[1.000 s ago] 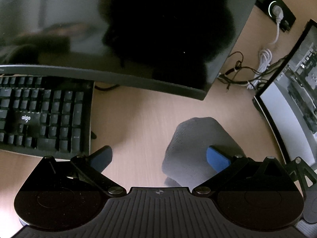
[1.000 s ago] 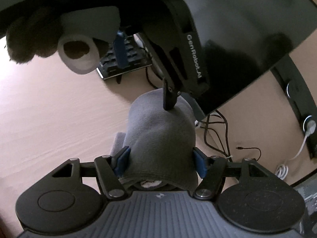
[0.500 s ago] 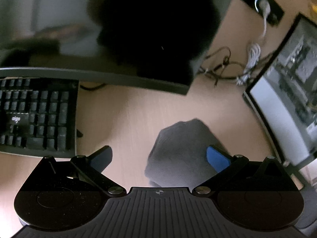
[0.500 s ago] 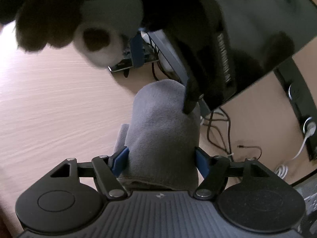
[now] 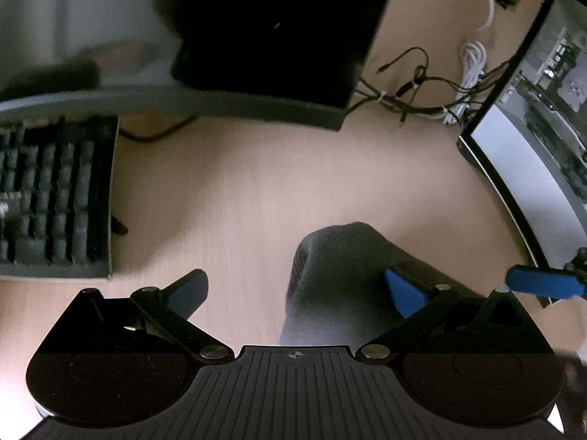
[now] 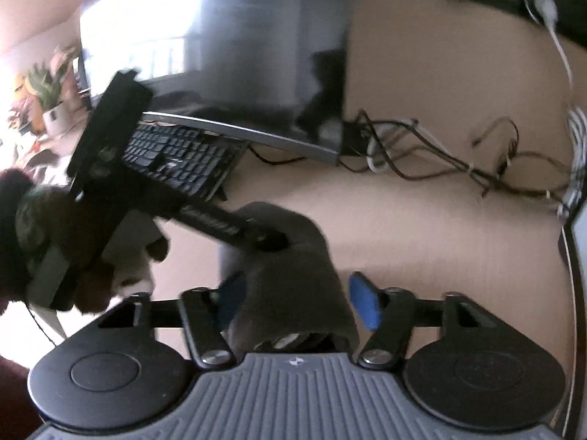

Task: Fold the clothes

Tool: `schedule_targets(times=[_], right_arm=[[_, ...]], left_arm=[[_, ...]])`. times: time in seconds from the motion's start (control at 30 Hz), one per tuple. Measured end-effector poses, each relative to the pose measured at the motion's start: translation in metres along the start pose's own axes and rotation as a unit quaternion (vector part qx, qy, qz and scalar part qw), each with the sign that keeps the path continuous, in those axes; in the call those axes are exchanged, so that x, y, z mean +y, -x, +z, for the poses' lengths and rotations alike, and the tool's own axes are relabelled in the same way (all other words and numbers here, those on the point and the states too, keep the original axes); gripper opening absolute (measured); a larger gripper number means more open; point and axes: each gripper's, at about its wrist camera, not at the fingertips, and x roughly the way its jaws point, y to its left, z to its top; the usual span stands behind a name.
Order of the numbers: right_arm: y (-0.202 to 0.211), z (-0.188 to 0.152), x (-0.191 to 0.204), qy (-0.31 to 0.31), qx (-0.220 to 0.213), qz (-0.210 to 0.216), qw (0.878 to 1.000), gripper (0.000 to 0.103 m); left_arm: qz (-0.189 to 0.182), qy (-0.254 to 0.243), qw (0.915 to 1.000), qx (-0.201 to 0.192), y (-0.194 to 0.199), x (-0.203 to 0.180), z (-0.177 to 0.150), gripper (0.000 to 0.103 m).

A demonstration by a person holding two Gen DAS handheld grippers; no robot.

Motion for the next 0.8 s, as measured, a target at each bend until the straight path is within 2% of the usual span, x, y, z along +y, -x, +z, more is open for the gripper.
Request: schedule_targets(times=[0.13,0.3,0.43,0.53,0.6,0.8], right_arm=[[-0.019,-0.005,-0.003,-0.028,0.030,0.000,0.999,0.051],[-0.019,-0.015,-0.005,-0.078,0.049,0.029,0.995,0.052],[-0.028,-0.025,0.006,-0.087,0.052,0.043,0.994,0.054],[-0.037,-0.027,0.011,-0.085,0.050,0.050,0.994,0.054],[-0.038,-0.027,0.013,-0.086,0.050,0.048,0.994,0.054],[-0.037,-0.032,0.010,-0.105,0.055,0.032,0.992,0.054]], left_arm=[[-0.018,0.036,0.9991,0.010,-0.002,0.010,0.000,0.103],[-0.001,0.038,0.9992,0.009,0.030,0.000,-0.007,0.103],[-0.022,0.068,0.9961,0.050,0.048,0.000,-0.029,0.103],[-0.030,0.078,0.9927,0.087,0.042,0.003,-0.044,0.103],[-0.032,0.079,0.9921,0.092,0.035,0.003,-0.042,0.103],[-0.040,0.022,0.9958,0.080,0.010,-0.017,-0.021,0.103]])
